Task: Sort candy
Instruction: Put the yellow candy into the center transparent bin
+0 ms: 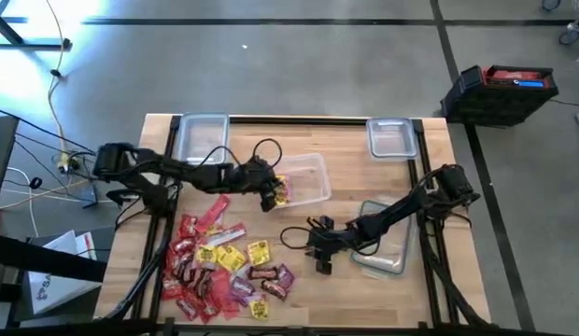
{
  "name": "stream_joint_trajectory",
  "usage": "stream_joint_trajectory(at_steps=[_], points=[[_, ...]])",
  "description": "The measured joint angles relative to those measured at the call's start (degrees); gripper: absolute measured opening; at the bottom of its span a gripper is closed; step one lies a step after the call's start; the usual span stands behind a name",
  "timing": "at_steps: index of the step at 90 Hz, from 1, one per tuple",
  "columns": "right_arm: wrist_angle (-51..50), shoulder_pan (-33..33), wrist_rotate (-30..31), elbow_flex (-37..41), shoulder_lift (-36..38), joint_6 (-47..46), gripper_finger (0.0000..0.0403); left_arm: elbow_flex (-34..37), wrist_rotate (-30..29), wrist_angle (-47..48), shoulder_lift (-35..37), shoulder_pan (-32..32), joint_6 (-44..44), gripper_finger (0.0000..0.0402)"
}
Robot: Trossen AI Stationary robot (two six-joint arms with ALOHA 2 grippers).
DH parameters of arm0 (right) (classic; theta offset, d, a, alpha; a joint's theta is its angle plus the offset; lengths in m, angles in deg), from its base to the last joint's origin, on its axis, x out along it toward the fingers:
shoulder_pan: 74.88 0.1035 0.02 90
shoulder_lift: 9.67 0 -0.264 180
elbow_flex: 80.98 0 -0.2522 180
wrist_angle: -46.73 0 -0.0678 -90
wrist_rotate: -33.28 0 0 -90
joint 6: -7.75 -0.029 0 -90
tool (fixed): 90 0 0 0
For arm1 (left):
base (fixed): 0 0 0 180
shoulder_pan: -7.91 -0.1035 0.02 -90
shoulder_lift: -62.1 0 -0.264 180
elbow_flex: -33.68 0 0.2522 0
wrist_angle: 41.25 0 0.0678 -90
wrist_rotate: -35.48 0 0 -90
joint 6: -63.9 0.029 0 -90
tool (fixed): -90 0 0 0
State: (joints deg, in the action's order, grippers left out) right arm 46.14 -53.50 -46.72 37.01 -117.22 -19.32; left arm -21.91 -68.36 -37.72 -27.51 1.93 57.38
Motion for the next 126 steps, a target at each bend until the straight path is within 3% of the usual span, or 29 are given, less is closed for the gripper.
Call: stream_joint_trajectory(at_steps=[41, 61, 79, 102, 113, 126], points=[[0.16, -0.01, 0.02, -0.06, 0.0, 0.04, 0.0124, -3.62, -3.24, 6.97, -1.48, -1.12, 9.52, 0.0099], [0.02, -0.02, 0.05, -0.09, 0.0, 0.33, 0.0124, -6.93, -3.05, 13.08, 0.2, 0.48, 10.48, 0.0108], [-0.05, -1.35, 0.18, -0.09, 2.79, 0.23, 0.0124, -9.39, -2.04, 25.9, 4.57, 4.8, 5.12, 0.0106], [-4.42, -9.24, 0.22, -0.13, 16.1, 9.28, 0.0124, -9.1, -2.0, 44.85, 10.82, 11.17, -7.3, 0.0106], [-8.02, -15.63, -3.24, -0.93, 19.23, 14.47, 0.0124, -5.77, -2.2, 42.4, 10.83, 12.29, -10.06, 0.0106], [-21.03, -22.55, -6.03, -7.33, 16.9, 19.25, 0.0124, -0.35, -2.46, 33.52, 8.58, 11.54, -10.7, 0.0106]])
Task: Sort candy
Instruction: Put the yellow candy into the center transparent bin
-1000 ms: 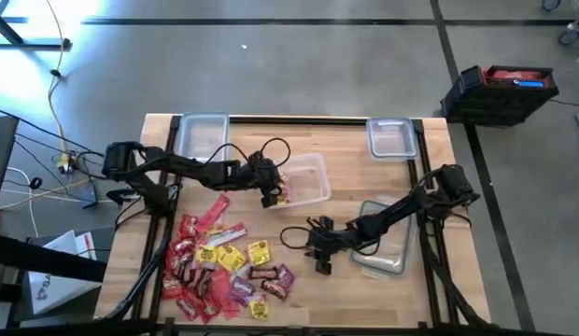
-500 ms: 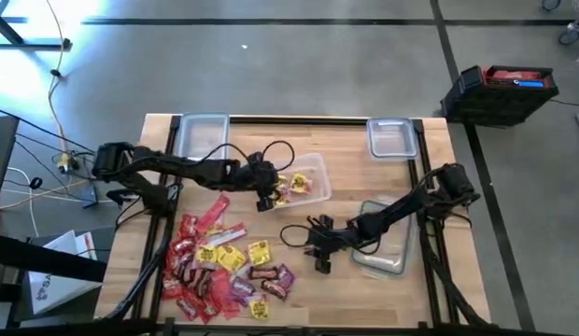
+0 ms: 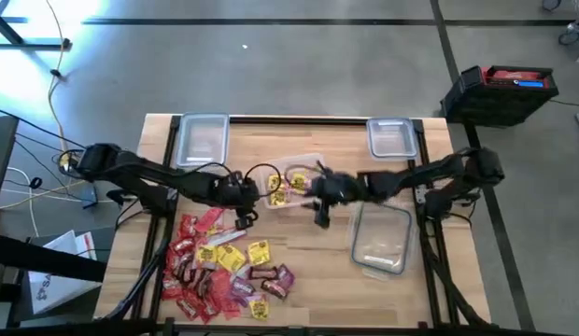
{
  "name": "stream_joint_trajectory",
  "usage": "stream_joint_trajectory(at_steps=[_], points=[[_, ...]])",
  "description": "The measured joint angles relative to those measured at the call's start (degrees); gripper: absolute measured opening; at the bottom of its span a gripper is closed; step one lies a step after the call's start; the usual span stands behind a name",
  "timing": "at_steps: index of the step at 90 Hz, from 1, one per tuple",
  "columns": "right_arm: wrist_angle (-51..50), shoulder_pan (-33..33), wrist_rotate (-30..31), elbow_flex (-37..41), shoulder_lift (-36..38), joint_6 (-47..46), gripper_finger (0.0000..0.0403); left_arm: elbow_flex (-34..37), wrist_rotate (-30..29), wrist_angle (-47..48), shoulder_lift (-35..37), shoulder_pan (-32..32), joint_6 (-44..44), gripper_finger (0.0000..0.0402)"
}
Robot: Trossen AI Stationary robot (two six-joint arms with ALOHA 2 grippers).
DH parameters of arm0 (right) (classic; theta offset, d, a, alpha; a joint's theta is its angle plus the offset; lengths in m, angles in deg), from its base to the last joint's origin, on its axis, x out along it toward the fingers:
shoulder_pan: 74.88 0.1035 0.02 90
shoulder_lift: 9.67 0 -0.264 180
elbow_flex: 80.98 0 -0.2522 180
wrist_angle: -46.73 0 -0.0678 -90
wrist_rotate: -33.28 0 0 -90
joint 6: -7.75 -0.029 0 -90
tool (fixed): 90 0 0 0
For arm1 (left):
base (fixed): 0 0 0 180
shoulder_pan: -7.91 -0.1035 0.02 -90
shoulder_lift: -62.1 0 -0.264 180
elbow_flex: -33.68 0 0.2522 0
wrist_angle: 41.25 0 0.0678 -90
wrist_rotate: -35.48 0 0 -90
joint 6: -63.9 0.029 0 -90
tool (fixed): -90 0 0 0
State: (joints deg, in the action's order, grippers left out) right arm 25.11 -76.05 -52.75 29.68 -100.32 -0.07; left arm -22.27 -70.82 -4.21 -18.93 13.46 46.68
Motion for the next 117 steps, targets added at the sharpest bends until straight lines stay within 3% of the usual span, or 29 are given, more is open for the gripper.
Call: stream_joint_trajectory(at_steps=[16, 39, 63, 94, 117], points=[[-16.06, -6.79, -1.64, -10.54, -7.28, 7.57, 0.0124, 4.43, -3.92, -12.5, -3.0, -1.86, 1.92, 0.0106], [-27.95, -12.03, -4.07, -20.88, -19.0, 17.73, 0.0124, 5.94, -6.91, -21.84, -8.95, -5.54, 6.49, 0.0106], [-29.29, -12.29, -3.45, -26.28, -27.68, 22.52, 0.0124, 5.92, -6.89, -30.26, -14.54, -7.49, 9.57, 0.0106], [-20.42, -7.33, -6.78, -31.7, -28.64, 25.97, 0.0124, 5.79, -6.6, -36.49, -16.74, -7.54, 12.16, 0.0106], [-32.45, -6.3, -0.25, -37.31, -28.64, 26.12, 0.0124, 5.66, -6.6, -34.3, -16.25, -7.53, 12.01, 0.0106]])
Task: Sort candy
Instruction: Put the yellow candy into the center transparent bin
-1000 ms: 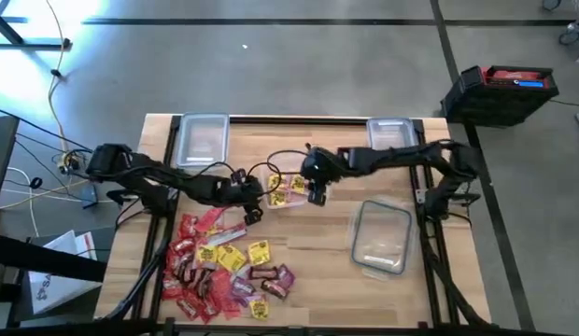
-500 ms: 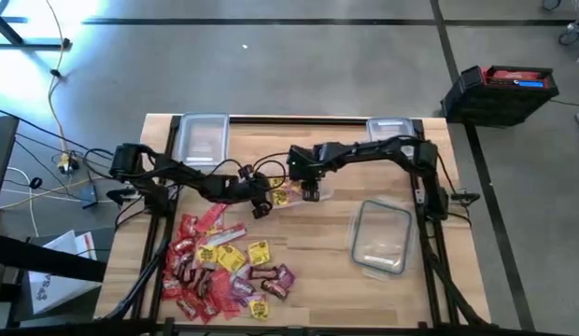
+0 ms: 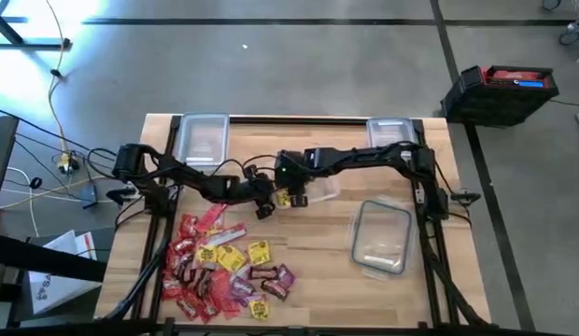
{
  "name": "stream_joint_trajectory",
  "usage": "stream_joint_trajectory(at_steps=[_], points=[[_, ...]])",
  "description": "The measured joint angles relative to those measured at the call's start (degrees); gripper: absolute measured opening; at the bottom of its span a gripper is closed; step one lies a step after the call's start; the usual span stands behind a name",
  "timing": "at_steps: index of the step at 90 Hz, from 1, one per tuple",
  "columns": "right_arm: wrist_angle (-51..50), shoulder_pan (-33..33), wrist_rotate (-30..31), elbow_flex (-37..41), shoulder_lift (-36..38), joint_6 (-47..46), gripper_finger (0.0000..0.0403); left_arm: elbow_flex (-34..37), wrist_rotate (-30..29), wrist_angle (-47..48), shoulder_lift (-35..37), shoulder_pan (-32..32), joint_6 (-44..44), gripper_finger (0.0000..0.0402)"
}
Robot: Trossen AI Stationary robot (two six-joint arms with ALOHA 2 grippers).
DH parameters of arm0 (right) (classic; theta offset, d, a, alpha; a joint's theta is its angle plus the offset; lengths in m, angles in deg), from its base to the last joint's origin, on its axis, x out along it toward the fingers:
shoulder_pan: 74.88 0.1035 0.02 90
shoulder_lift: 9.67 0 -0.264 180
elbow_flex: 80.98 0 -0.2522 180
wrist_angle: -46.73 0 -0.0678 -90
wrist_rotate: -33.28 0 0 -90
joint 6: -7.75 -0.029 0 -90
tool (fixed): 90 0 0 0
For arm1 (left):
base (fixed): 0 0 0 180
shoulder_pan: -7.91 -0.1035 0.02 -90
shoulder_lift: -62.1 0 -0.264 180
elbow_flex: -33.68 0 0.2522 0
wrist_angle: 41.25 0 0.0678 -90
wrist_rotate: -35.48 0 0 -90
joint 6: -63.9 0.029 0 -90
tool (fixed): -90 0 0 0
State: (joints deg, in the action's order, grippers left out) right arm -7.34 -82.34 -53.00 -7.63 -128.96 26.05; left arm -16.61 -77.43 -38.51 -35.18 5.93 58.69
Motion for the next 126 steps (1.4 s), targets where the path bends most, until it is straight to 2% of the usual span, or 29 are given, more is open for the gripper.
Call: stream_joint_trajectory(at_steps=[16, 26, 45, 77, 118, 126], points=[[-10.09, -1.65, 5.81, -1.05, 0.0, 1.27, 0.0124, 0.0, -0.04, 0.72, -0.06, -0.04, -0.09, 0.0106], [-10.24, -3.53, 8.3, 1.49, 0.0, 2.89, 0.0124, 0.0, -0.16, 0.0, -0.06, -0.05, -0.7, 0.0106], [-3.6, -5.8, 4.93, 8.27, 0.02, 2.2, 0.0124, 0.0, 1.22, -2.59, -0.06, 0.07, -1.24, 0.0106], [8.5, -3.0, -4.3, 8.3, -0.07, -0.5, 0.0124, 0.04, 1.79, -6.62, -0.06, 0.17, -0.18, 0.0106], [0.76, -2.23, -2.24, 8.21, -0.02, -4.24, 0.0124, 0.04, 0.59, -3.17, -0.06, 0.11, -0.09, 0.0106], [-0.55, -2.23, 0.15, 8.19, 0.24, -4.21, 0.0124, 0.04, 0.55, -3.11, -0.06, 0.11, -0.09, 0.0106]])
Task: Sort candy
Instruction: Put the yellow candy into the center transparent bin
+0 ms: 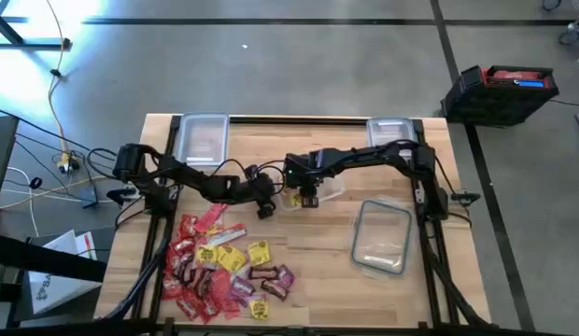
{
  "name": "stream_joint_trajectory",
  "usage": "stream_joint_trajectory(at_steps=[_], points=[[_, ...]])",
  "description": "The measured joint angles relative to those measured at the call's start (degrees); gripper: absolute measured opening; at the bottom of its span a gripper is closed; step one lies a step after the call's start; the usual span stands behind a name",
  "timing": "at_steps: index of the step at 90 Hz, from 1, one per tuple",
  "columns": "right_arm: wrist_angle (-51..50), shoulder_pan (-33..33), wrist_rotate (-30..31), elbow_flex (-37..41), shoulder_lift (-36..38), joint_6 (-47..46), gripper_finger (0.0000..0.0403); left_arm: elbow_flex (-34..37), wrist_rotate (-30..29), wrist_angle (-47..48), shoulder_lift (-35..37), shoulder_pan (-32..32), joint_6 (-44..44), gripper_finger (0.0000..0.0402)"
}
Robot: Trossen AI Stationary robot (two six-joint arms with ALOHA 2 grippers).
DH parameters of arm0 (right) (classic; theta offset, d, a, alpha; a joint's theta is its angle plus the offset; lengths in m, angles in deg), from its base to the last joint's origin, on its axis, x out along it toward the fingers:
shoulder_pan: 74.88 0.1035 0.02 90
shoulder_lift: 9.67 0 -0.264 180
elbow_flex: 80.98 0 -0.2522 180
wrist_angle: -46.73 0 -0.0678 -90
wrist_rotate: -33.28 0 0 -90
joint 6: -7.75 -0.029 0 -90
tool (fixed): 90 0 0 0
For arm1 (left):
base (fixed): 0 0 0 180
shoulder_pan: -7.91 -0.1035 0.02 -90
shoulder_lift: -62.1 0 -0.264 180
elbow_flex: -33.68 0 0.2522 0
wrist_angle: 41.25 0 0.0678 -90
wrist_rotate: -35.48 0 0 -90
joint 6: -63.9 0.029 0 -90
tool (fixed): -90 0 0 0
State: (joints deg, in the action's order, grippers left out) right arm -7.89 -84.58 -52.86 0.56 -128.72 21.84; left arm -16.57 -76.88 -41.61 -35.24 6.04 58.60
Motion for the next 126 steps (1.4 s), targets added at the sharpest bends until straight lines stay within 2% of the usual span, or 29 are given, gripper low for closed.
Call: stream_joint_trajectory(at_steps=[22, 41, 47, 64, 73, 99, 112, 126], points=[[-1.42, -0.04, 2.92, -0.83, 3.63, 1.51, 0.0124, -0.04, -0.87, -0.03, 0.0, 0.0, 0.0, 0.0106], [-0.79, -0.95, 9.4, -0.87, 3.16, 9.69, 0.0124, -0.04, -0.89, -0.77, 0.0, 0.0, 0.0, 0.0106], [-0.29, -1.27, 8.71, -0.87, 1.59, 10.4, 0.0124, -0.04, -0.8, -0.77, 0.0, 0.0, -0.45, 0.0106], [6.13, 0.18, 0.78, -0.83, -0.53, 10.25, 0.0124, -0.02, -0.63, -2.44, 0.0, 0.07, -0.87, 0.0106], [7.08, 1.11, 1.06, -1.01, -0.34, 10.43, 0.0124, 0.0, -0.54, -2.53, 0.0, 0.0, -0.59, 0.0106], [-3.65, 1.14, 4.69, -5.57, 1.75, 10.43, 0.0124, -0.02, -0.7, -2.2, 0.0, 0.0, -0.42, 0.0106], [-3.62, 1.14, 4.6, -5.66, 1.94, 9.95, 0.0124, -0.04, -0.71, -2.12, 0.0, 0.0, -0.44, 0.0106], [0.19, 1.8, 0.96, -5.66, 2.39, 3.61, 0.0124, -0.02, -0.71, -2.1, 0.02, 0.0, -0.44, 0.0106]])
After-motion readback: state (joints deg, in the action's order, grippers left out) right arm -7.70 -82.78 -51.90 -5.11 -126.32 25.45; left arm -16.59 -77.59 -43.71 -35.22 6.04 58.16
